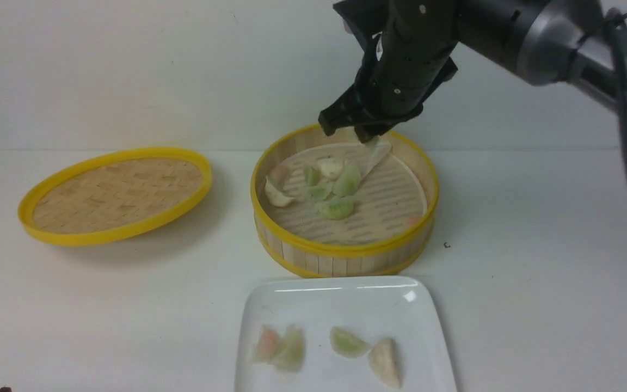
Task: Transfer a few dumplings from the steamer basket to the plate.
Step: Use the right arm to put the dumpling into the plate, then use the right arm to grab a dumpling from inside the steamer, then use the right arm to put the dumpling into the plate
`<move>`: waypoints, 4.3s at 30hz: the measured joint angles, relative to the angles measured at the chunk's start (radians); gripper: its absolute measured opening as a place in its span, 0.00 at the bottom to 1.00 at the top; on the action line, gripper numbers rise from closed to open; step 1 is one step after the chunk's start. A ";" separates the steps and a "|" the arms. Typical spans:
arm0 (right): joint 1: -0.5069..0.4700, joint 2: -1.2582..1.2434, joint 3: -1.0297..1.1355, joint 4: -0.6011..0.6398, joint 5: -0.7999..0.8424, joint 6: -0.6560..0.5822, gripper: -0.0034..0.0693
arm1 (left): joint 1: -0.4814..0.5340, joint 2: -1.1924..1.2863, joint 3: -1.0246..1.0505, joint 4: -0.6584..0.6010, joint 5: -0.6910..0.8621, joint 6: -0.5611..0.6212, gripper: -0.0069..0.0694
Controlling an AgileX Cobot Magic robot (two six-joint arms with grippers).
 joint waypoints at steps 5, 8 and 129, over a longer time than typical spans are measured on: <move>0.093 -0.127 0.309 0.208 0.005 -0.042 0.22 | 0.000 0.000 0.000 0.000 0.000 0.000 0.08; 0.129 -0.132 0.448 0.285 0.005 -0.060 0.22 | 0.000 0.000 0.000 0.000 0.000 0.000 0.08; 0.175 -0.079 0.647 0.327 -0.160 -0.033 0.68 | 0.000 0.000 0.000 0.001 0.000 0.000 0.08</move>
